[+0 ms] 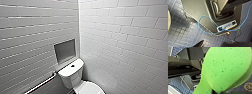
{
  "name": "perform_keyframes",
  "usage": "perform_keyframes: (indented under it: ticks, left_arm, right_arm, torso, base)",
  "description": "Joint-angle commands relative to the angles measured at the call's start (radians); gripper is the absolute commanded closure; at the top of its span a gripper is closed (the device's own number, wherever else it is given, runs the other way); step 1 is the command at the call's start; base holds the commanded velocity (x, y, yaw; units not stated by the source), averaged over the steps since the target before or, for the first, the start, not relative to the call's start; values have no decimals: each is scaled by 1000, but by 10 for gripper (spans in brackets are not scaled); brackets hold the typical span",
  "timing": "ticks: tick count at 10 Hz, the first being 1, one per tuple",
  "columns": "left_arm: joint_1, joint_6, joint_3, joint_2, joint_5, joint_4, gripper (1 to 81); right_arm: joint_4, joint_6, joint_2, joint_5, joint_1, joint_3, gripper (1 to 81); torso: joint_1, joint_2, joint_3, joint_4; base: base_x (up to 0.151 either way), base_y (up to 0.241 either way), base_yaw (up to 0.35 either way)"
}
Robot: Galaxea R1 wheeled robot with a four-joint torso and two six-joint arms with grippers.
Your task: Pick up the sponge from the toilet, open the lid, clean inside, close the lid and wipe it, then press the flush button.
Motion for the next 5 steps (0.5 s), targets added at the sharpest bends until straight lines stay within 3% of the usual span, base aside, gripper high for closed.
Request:
perform_keyframes:
  ticks: [1, 2, 4, 5]
  left_arm:
    - [-39, 475, 2, 2, 14, -504, 10]
    - [-46, 581, 2, 5, 14, -628, 10]
    - [-53, 608, 0, 15, 14, -703, 10]
    - [-52, 608, 0, 9, 16, -703, 10]
  right_arm:
    - [3, 5, 2, -136, 22, -1, 811]
    - [-1, -8, 5, -138, 23, 0, 811]
    - [12, -36, -3, -165, 68, 2, 811]
    - [58, -98, 0, -185, 82, 5, 811]
  torso:
    - [0, 0, 0, 0]
    - [0, 0, 0, 0]
    - [0, 0, 0, 0]
    - [0, 0, 0, 0]
  base:
    - [0, 0, 0]
    - [0, 0, 0]
    - [0, 0, 0]
    - [0, 0, 0]
